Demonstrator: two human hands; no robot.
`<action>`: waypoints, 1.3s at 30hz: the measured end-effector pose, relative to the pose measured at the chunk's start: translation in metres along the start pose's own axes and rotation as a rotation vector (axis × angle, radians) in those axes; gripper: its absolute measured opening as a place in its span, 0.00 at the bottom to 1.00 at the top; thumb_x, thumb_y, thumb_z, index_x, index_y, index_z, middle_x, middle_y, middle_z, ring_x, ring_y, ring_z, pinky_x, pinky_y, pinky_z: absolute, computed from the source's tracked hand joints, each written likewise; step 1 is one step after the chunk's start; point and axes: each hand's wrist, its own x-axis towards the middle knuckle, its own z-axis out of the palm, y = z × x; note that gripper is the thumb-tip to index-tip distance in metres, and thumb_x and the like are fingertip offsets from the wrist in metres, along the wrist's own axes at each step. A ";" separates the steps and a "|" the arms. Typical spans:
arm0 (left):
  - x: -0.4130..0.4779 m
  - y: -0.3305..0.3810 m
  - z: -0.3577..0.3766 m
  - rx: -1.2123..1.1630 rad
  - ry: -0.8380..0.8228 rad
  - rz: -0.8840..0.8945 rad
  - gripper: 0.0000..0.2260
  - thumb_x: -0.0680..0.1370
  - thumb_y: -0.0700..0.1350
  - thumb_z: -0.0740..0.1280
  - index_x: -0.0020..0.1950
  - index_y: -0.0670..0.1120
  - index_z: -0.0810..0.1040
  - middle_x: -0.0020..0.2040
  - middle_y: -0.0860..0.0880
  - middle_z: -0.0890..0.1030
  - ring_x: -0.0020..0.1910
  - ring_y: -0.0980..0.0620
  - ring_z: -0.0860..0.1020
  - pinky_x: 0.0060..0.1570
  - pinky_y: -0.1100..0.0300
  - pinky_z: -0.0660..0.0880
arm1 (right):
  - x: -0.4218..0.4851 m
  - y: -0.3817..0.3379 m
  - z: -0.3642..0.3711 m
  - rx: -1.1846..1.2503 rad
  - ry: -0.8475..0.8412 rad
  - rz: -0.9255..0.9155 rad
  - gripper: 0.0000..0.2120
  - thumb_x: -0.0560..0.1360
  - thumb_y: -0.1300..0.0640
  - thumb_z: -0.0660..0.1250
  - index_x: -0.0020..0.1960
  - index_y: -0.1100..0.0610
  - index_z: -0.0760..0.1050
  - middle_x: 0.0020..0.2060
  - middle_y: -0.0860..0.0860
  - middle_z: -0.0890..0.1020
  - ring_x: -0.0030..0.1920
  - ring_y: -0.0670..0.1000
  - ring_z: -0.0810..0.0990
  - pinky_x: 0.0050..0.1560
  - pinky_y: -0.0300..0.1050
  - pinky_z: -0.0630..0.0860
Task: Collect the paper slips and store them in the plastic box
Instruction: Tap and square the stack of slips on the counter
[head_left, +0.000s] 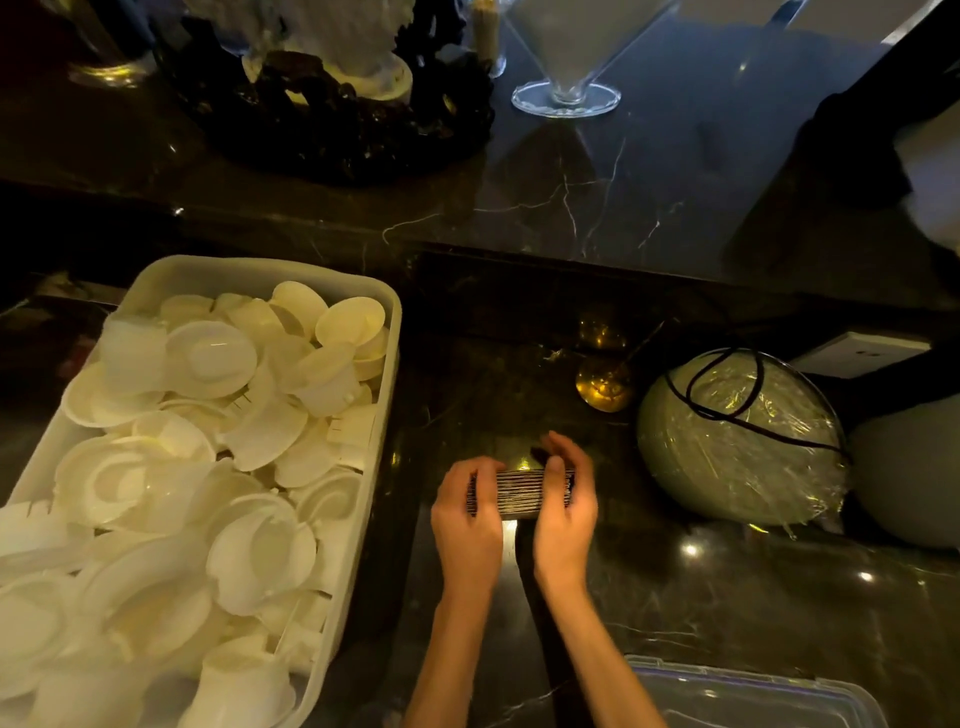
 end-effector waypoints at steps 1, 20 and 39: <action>0.003 0.000 -0.001 0.013 -0.018 0.005 0.13 0.79 0.52 0.59 0.50 0.48 0.80 0.47 0.49 0.82 0.49 0.52 0.81 0.47 0.61 0.78 | 0.001 0.001 -0.002 -0.003 -0.017 -0.004 0.14 0.83 0.60 0.58 0.65 0.49 0.74 0.62 0.48 0.80 0.64 0.51 0.78 0.66 0.59 0.74; 0.018 0.009 0.012 -0.014 -0.104 0.130 0.10 0.81 0.51 0.56 0.45 0.56 0.76 0.42 0.54 0.79 0.42 0.51 0.80 0.41 0.63 0.75 | 0.012 -0.010 -0.017 -0.010 0.000 -0.128 0.14 0.81 0.51 0.56 0.62 0.48 0.77 0.43 0.46 0.83 0.47 0.49 0.83 0.47 0.37 0.78; 0.008 -0.009 0.032 0.071 0.160 0.099 0.12 0.81 0.47 0.55 0.42 0.45 0.74 0.37 0.46 0.77 0.37 0.45 0.77 0.37 0.47 0.75 | 0.016 0.003 -0.012 -0.150 0.115 -0.057 0.11 0.75 0.60 0.59 0.39 0.46 0.73 0.33 0.41 0.79 0.35 0.38 0.78 0.38 0.41 0.74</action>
